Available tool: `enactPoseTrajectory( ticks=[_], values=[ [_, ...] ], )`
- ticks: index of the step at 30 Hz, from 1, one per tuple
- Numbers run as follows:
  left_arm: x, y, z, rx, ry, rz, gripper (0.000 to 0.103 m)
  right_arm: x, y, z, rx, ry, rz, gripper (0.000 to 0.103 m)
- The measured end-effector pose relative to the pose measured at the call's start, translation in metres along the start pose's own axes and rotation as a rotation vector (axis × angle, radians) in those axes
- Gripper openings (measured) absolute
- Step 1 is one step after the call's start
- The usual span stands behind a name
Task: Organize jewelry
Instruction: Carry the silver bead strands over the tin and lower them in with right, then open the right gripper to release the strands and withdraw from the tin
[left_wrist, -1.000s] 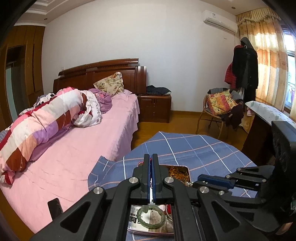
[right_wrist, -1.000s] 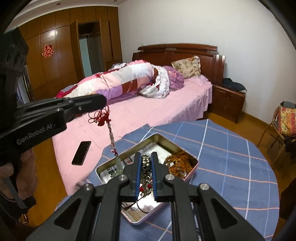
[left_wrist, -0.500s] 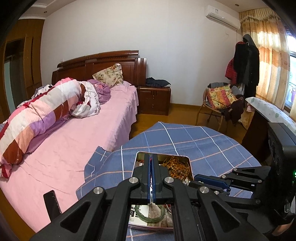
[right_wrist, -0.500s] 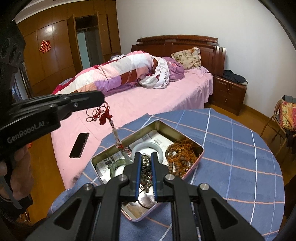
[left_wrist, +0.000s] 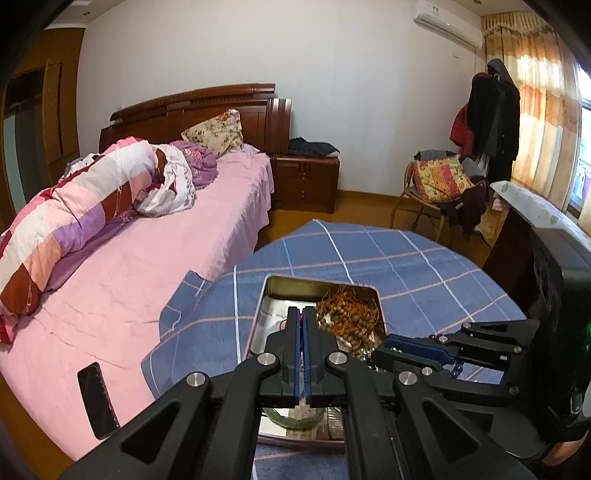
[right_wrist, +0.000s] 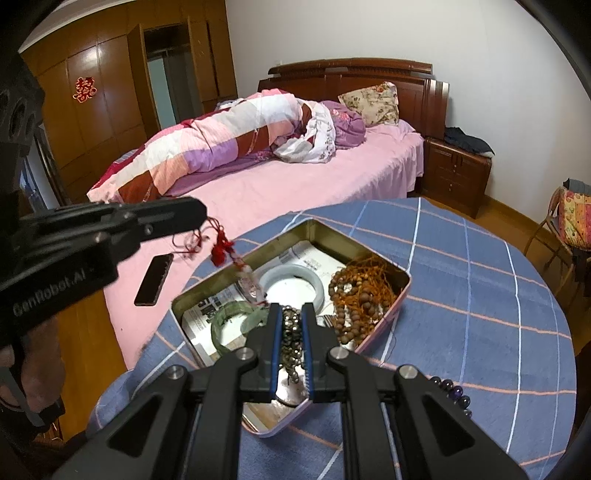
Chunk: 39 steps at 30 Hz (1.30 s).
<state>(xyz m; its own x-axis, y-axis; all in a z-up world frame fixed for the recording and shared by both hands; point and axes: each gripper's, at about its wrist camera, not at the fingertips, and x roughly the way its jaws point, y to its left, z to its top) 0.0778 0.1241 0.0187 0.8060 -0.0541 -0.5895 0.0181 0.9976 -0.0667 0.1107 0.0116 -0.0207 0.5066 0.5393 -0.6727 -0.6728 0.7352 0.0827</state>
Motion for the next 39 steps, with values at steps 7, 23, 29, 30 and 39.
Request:
enactPoseTrajectory(
  ticks=[7,23,29,30,39],
  values=[
    [0.017,-0.004,-0.014,0.011,0.047,0.001,0.000,0.012,-0.003,-0.006,0.013,0.029,-0.008,0.013],
    [0.046,0.006,-0.033,0.000,0.125,0.036,0.000,0.024,-0.004,-0.016,0.012,0.069,-0.014,0.013],
    [0.047,0.006,-0.035,0.010,0.130,0.049,0.000,0.027,-0.004,-0.017,0.012,0.073,-0.015,0.013],
    [0.047,0.005,-0.035,0.011,0.132,0.050,0.000,0.027,-0.004,-0.018,0.013,0.074,-0.015,0.013],
    [0.052,0.002,-0.036,0.007,0.148,0.031,0.000,0.030,-0.006,-0.020,0.019,0.077,-0.020,0.013]
  ],
)
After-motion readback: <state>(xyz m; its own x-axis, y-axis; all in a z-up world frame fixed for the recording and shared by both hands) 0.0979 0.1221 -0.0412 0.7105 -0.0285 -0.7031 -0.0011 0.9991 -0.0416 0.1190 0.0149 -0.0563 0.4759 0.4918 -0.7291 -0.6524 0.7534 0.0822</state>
